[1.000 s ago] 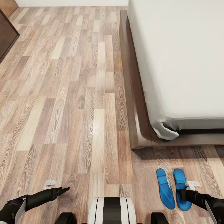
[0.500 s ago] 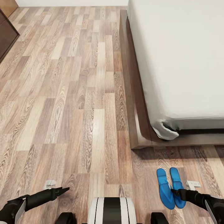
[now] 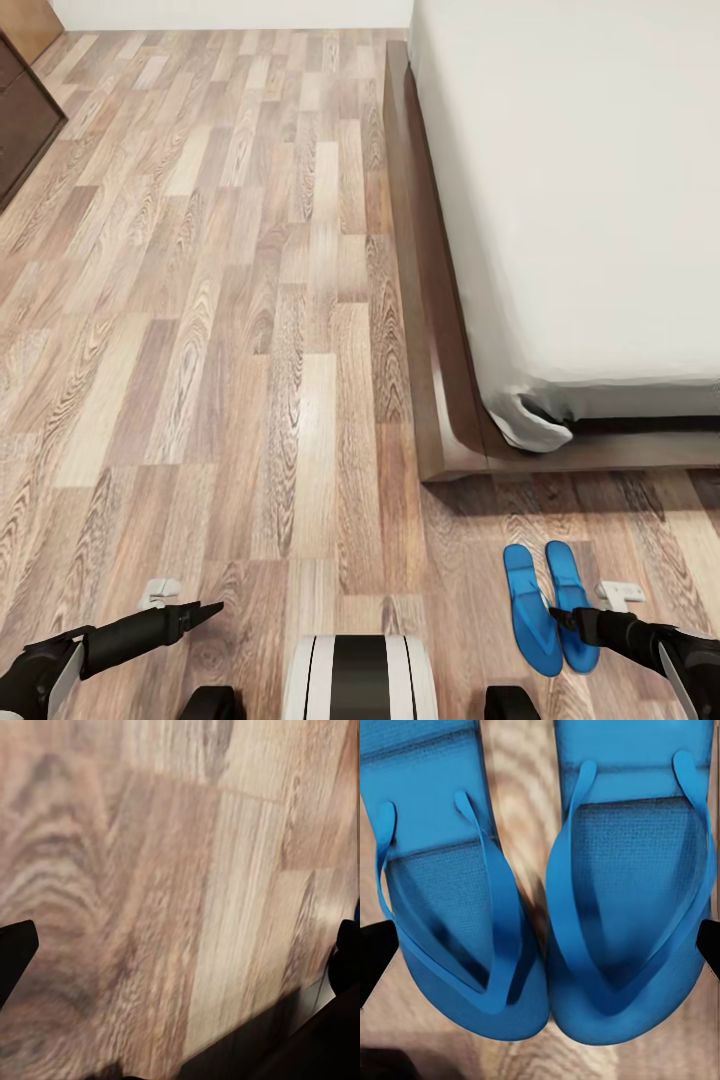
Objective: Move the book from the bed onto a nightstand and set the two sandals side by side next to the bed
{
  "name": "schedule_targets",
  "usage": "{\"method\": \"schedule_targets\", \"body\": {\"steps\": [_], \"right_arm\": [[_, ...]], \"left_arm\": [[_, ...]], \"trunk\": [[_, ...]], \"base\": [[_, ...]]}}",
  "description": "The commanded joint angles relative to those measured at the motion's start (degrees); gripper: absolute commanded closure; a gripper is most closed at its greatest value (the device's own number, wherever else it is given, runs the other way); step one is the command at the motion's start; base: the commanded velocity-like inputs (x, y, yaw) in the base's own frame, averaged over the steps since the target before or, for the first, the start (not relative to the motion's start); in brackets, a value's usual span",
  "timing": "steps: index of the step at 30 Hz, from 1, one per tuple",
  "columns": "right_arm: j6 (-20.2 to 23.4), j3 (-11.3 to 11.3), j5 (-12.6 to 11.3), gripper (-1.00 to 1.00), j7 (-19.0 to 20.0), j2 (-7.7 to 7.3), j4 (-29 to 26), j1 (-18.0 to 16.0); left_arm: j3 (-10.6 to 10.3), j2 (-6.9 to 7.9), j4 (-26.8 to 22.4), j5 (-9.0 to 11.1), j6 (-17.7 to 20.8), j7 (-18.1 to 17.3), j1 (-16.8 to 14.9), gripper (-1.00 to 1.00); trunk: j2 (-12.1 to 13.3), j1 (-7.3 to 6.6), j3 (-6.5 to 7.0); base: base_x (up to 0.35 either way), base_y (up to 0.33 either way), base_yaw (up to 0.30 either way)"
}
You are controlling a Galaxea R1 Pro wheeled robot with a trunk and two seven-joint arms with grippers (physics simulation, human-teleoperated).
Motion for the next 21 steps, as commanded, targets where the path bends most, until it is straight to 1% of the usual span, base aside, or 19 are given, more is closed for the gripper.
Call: {"method": "schedule_targets", "body": {"steps": [1, 21], "right_arm": [[0.20, -0.27, 0.56, -1.00, 0.49, 0.04, -0.08, -0.03], [0.20, -0.33, 0.47, -1.00, 0.93, 0.04, -0.17, -0.03]], "left_arm": [[0.47, -0.06, -0.06, -0.54, 0.60, -0.40, -0.04, -1.00], [0.45, -0.14, -0.06, -0.54, 0.59, -0.39, -0.04, -1.00]], "trunk": [[0.00, -0.03, 0.20], [0.27, -0.55, 4.63]], "base": [[0.000, 0.000, 0.000], [0.000, 0.000, 0.000]]}}
